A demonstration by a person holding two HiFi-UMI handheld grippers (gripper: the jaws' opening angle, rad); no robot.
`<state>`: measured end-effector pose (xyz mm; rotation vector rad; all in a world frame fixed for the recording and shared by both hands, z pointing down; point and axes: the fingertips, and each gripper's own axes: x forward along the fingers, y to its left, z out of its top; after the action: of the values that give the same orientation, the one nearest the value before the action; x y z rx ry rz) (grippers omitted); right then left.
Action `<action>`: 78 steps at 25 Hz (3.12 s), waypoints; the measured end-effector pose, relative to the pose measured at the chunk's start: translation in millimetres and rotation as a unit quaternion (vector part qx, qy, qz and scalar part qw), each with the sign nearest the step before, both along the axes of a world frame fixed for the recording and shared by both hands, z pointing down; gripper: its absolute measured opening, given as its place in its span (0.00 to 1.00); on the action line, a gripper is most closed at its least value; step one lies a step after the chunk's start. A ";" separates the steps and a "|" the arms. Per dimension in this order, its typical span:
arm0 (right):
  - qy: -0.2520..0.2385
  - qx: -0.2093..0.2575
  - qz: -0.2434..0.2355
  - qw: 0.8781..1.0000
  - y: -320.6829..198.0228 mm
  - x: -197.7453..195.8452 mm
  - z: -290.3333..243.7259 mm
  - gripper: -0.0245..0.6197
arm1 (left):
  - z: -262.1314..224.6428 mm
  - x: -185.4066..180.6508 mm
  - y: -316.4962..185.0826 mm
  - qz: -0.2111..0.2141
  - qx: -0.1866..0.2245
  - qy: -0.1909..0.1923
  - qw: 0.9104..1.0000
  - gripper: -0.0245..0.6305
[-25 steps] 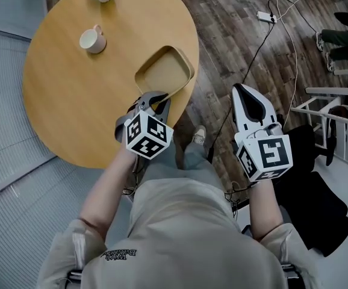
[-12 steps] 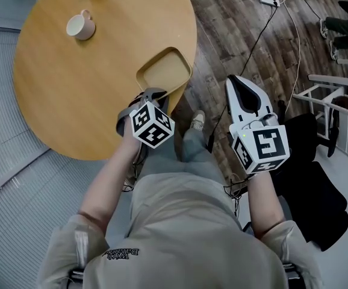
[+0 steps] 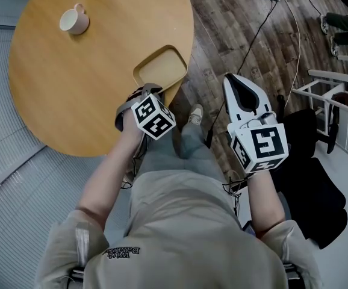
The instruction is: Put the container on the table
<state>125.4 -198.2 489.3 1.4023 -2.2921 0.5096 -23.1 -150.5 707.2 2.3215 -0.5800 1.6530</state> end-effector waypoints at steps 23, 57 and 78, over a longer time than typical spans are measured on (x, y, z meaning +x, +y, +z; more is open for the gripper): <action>0.027 0.044 0.012 0.999 6.8 4.5 -33.0 0.09 | -22.4 -0.9 10.1 -0.012 -0.015 0.023 1.000 0.08; -0.059 0.250 -0.003 0.966 22.2 -3.6 -268.1 0.09 | -475.8 -1.5 -39.4 -0.091 0.373 0.358 0.851 0.07; -0.067 0.262 -0.033 0.962 46.5 -11.2 -263.2 0.09 | -485.0 -16.6 -18.6 -0.105 0.393 0.373 0.834 0.07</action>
<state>114.2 -151.7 226.0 1.5480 -2.7024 -0.0398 -39.6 -169.1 222.2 2.9723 -1.4157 0.2799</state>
